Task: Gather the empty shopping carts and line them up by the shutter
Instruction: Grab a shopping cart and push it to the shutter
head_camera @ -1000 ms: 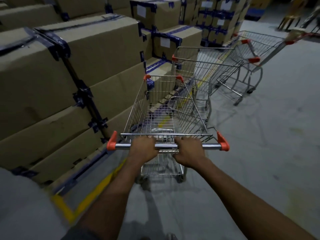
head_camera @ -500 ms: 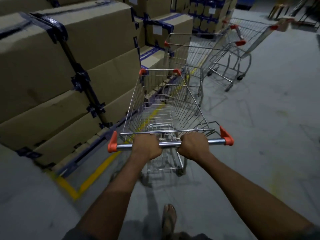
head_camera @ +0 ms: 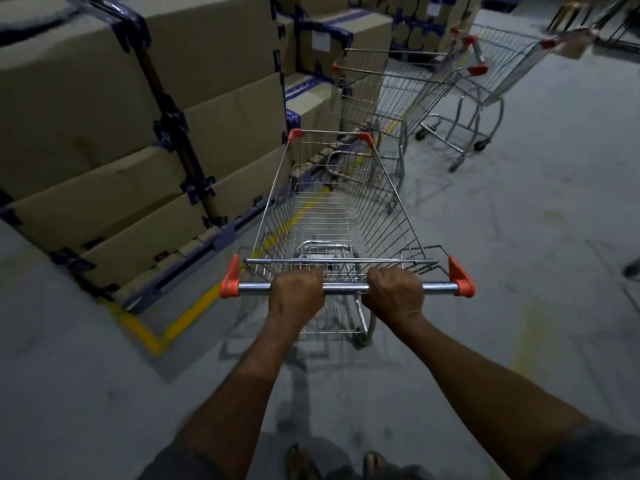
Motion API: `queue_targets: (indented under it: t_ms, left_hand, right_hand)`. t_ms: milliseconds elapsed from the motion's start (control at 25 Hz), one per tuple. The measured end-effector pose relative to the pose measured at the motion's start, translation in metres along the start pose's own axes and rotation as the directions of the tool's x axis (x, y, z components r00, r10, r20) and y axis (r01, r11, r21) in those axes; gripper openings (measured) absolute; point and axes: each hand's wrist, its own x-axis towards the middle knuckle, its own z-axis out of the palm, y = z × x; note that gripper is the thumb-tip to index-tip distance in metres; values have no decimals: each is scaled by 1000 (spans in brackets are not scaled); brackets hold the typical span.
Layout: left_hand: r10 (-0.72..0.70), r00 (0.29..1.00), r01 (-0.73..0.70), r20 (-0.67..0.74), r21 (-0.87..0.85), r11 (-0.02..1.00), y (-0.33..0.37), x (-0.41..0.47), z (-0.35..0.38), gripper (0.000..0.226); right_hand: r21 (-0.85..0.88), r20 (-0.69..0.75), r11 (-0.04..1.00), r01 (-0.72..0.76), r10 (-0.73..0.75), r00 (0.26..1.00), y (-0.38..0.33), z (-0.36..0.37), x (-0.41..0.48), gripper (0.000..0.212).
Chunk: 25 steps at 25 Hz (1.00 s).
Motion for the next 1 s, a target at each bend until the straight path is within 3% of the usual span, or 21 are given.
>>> queue_targets:
  t_ms: [120, 360, 520, 640, 1000]
  left_hand:
    - [15, 994, -14, -109, 4, 1000, 16, -29, -3, 19]
    - [-127, 987, 126, -100, -14, 992, 70, -87, -16, 23]
    - [-135, 972, 151, -194, 67, 986, 126, -142, -21, 21]
    - [-169, 967, 193, -189, 117, 974, 163, -181, -30, 22]
    - [-325, 913, 362, -246, 124, 924, 181, -311, -60, 24]
  right_hand:
    - [24, 38, 999, 29, -30, 999, 1, -11, -28, 27]
    - [91, 226, 994, 55, -75, 971, 24, -48, -84, 29]
    - [122, 36, 970, 212, -218, 975, 51, -53, -136, 16]
    - [143, -100, 935, 325, -313, 944, 66, -61, -170, 12]
    - [222, -232, 837, 500, -453, 861, 11, -106, -251, 19]
